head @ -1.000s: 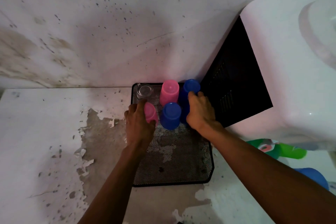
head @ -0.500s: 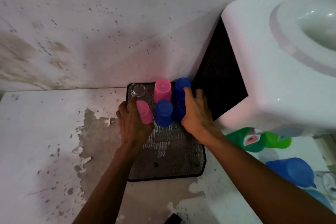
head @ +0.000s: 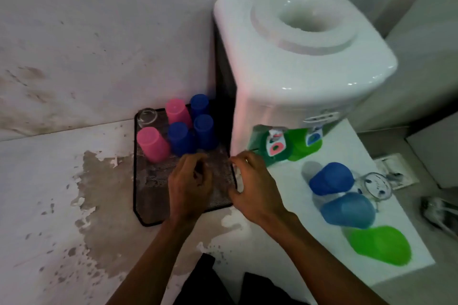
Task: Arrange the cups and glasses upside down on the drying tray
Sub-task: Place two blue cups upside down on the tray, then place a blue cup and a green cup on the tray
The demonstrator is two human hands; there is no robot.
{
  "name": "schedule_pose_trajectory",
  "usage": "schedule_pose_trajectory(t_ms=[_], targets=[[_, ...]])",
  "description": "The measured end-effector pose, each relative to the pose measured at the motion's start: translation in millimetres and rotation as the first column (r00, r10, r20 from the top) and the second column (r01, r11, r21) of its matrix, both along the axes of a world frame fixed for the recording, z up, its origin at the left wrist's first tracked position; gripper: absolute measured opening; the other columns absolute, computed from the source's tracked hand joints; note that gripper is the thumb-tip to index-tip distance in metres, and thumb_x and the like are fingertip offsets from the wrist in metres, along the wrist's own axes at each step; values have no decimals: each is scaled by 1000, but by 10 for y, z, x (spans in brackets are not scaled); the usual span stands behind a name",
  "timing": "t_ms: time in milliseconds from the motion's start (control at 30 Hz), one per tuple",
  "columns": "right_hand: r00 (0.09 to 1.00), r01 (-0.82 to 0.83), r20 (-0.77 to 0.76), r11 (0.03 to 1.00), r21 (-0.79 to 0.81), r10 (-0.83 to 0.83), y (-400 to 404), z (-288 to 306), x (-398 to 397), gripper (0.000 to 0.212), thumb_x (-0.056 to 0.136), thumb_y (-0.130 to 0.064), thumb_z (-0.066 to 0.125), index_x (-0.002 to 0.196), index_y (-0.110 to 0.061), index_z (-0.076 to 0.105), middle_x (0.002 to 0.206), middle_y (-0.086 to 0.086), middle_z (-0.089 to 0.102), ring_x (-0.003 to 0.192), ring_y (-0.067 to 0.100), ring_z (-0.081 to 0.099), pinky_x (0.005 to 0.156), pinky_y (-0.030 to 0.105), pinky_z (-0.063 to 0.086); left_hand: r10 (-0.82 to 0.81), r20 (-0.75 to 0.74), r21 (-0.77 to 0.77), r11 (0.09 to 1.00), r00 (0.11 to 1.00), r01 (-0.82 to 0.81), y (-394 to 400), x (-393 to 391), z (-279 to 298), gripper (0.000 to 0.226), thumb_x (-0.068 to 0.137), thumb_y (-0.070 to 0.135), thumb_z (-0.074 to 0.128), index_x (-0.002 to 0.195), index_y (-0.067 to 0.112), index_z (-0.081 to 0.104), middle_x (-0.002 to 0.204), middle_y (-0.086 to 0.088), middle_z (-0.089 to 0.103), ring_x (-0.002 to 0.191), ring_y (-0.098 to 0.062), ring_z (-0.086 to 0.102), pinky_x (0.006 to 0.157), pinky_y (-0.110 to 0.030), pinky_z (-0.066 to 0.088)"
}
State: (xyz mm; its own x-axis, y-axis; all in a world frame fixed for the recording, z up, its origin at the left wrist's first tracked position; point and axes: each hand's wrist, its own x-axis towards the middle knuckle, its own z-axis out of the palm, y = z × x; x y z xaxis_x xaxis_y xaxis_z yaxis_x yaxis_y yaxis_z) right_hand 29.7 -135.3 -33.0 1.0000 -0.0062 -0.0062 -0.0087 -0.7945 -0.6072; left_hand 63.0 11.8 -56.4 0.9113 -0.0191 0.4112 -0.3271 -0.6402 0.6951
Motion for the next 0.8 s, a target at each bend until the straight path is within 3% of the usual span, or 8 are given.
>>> schedule_pose_trajectory(t_ms=[167, 200, 300, 400, 533, 667, 800], targets=[[989, 139, -50, 990, 28, -138, -459, -69, -484, 44, 80, -30, 71, 122, -23, 57, 127, -3, 54, 119, 13, 50, 95, 16, 36, -164, -83, 19, 986, 983, 166, -481, -355, 19, 15, 76, -1, 69, 90, 4, 66, 80, -6, 65, 65, -8, 53, 60, -5, 40], [983, 176, -63, 984, 34, -173, -573, -76, -586, 43, 80, -31, 71, 121, -23, 58, 126, -4, 56, 118, 13, 51, 94, 15, 36, -210, -110, 14, 977, 971, 213, -607, -426, 19, 16, 75, 3, 68, 92, 5, 67, 80, -5, 66, 64, -8, 54, 61, -6, 41], [952, 303, -57, 951, 65, -300, -923, -84, -876, 40, 78, -24, 73, 116, -19, 62, 119, -1, 62, 111, 15, 57, 89, 15, 37, -361, -252, 7, 927, 898, 375, -995, -580, 11, 21, 76, 14, 65, 97, 13, 67, 80, 2, 67, 62, -10, 59, 59, -25, 51], [891, 454, -23, 888, 76, -453, -1306, -122, -1168, 41, 74, -18, 75, 113, -14, 64, 115, 6, 63, 108, 24, 58, 85, 22, 40, -461, -345, 66, 857, 818, 511, -1403, -720, 4, 28, 77, 18, 67, 105, 18, 64, 92, 3, 65, 69, -12, 61, 67, -31, 52], [753, 655, -36, 753, -57, -657, -1754, -157, -1502, 66, 65, -31, 82, 123, -11, 56, 123, 14, 59, 114, 32, 54, 89, 38, 47, -559, -400, 193, 723, 726, 663, -1934, -839, 12, 56, 77, 22, 66, 130, 15, 51, 127, -2, 56, 111, -22, 51, 92, -31, 44], [650, 687, -205, 681, -255, -732, -2063, -215, -1730, 107, 56, -53, 84, 143, -17, 32, 141, 13, 43, 131, 33, 39, 100, 46, 39, -574, -408, 465, 538, 710, 703, -2395, -837, 28, 77, 69, 21, 70, 139, 12, 39, 137, -6, 48, 121, -31, 40, 93, -40, 40], [621, 696, -283, 681, -228, -731, -2203, -374, -1820, 115, 53, -56, 84, 145, -18, 26, 137, 13, 44, 127, 34, 41, 97, 46, 40, -528, -435, 687, 329, 729, 648, -2675, -824, -3, 87, 72, 21, 72, 145, 12, 25, 151, -7, 29, 134, -36, 25, 102, -44, 28]])
